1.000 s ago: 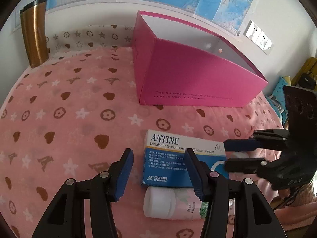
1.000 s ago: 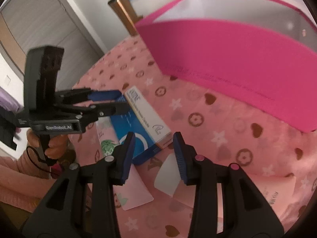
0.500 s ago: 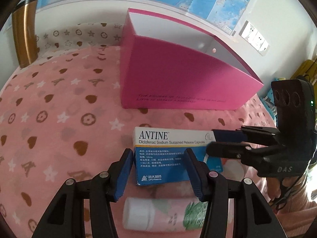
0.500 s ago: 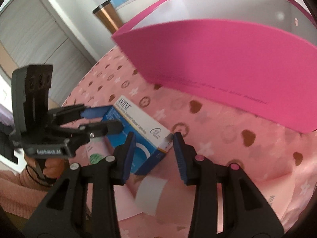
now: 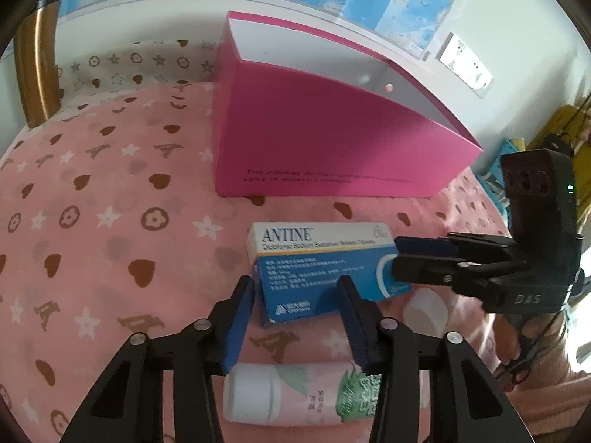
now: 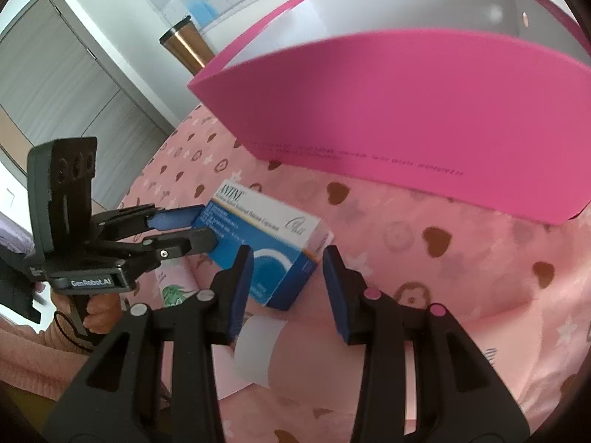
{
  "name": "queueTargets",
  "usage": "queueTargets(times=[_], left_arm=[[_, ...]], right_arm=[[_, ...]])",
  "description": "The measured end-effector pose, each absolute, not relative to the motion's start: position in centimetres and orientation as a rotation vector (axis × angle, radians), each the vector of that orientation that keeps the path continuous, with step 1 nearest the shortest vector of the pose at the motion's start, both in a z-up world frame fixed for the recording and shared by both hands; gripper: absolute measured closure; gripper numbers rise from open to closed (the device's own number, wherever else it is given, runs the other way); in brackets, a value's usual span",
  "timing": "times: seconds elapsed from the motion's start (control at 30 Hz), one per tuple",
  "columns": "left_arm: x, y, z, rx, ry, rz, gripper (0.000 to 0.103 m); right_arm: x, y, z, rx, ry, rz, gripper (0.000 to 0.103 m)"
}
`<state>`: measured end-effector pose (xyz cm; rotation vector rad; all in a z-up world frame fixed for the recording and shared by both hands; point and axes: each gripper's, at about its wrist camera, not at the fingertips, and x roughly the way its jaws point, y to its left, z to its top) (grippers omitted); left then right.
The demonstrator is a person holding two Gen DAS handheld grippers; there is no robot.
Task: Organize rigid objects
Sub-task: 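Lift the ANTINE box with the left gripper over the magenta box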
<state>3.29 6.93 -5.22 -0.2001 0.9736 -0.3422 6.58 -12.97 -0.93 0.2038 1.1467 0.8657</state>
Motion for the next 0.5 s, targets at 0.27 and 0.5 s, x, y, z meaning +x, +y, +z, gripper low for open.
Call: queueTargets(times=[0.27,0.5], left_arm=[[3.1,6.4,-5.0,-0.209,0.989,-0.371,0.058],[2.7,5.7,-3.1,-0.202,0.94,-0.408,0.057]], right_arm=[[6.4,-13.0,-0.8,0.205,1.145,0.835,0.061],[6.0,-14.1,1.5,0.206,1.088,0.824,0.061]])
